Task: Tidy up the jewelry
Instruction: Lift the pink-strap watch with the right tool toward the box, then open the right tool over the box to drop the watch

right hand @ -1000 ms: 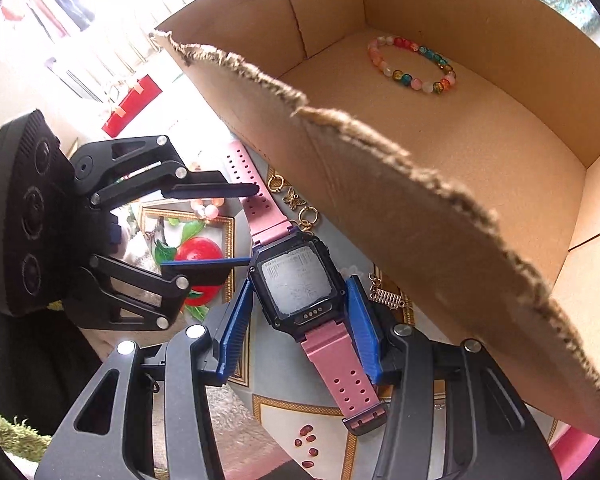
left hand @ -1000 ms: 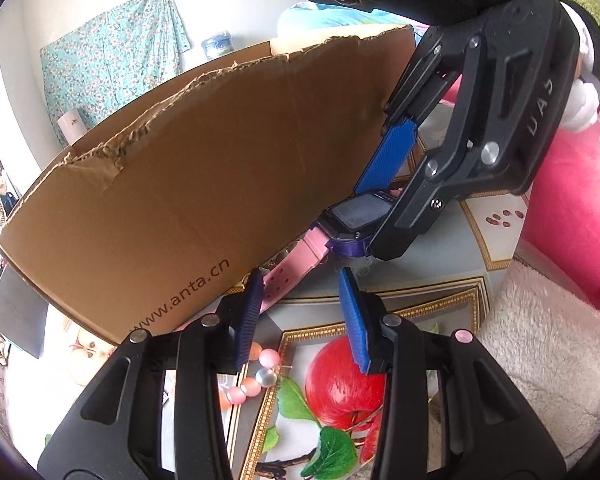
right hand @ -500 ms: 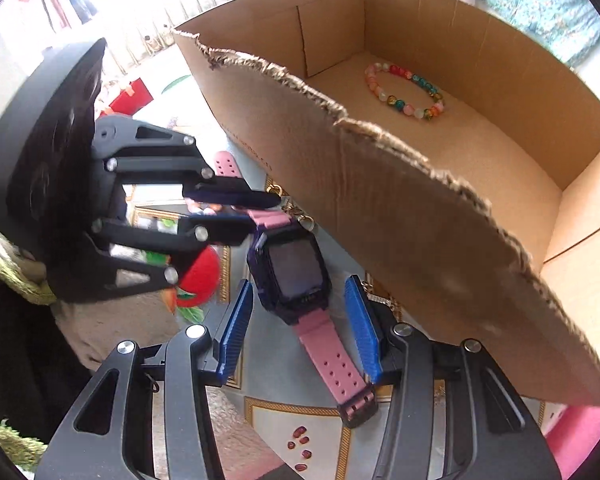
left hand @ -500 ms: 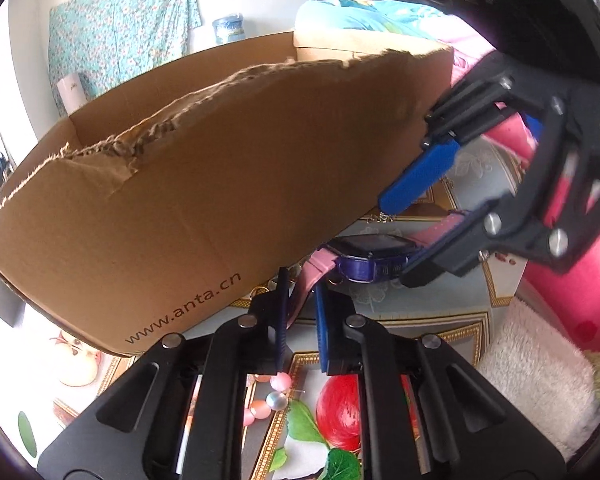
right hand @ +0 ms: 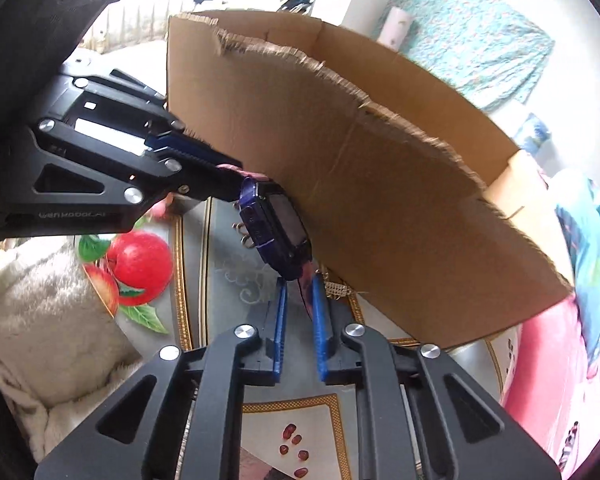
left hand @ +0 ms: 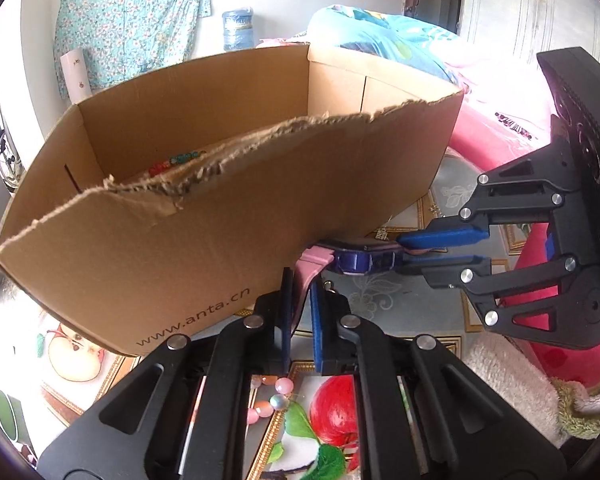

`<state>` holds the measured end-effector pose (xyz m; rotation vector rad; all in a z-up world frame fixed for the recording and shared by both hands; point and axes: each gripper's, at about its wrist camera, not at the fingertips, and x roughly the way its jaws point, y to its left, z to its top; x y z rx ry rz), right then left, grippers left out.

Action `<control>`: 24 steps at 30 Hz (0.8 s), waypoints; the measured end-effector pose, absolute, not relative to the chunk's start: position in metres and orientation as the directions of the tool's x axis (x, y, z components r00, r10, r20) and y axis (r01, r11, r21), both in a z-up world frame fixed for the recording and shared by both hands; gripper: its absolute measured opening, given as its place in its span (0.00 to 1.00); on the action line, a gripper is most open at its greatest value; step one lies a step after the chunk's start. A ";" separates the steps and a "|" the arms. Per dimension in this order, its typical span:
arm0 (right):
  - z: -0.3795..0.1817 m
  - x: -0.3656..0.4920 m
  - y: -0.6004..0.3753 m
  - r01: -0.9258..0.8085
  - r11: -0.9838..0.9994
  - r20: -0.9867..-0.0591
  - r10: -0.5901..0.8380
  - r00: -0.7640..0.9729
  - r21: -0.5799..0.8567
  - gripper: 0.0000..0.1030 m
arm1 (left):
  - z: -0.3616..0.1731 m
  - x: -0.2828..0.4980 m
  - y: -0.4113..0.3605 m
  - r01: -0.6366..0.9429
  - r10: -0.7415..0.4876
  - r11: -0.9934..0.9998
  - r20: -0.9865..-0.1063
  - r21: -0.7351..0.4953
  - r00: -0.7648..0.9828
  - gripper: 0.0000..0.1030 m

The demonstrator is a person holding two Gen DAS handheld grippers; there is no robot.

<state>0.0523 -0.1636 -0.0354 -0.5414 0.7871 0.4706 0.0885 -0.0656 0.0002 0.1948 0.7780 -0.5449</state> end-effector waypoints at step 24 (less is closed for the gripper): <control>0.073 0.184 -0.207 -0.493 0.863 -0.840 0.346 0.419 0.110 0.04 | 0.090 0.212 -0.036 0.461 -0.544 0.811 -0.755 -0.361 0.366 0.06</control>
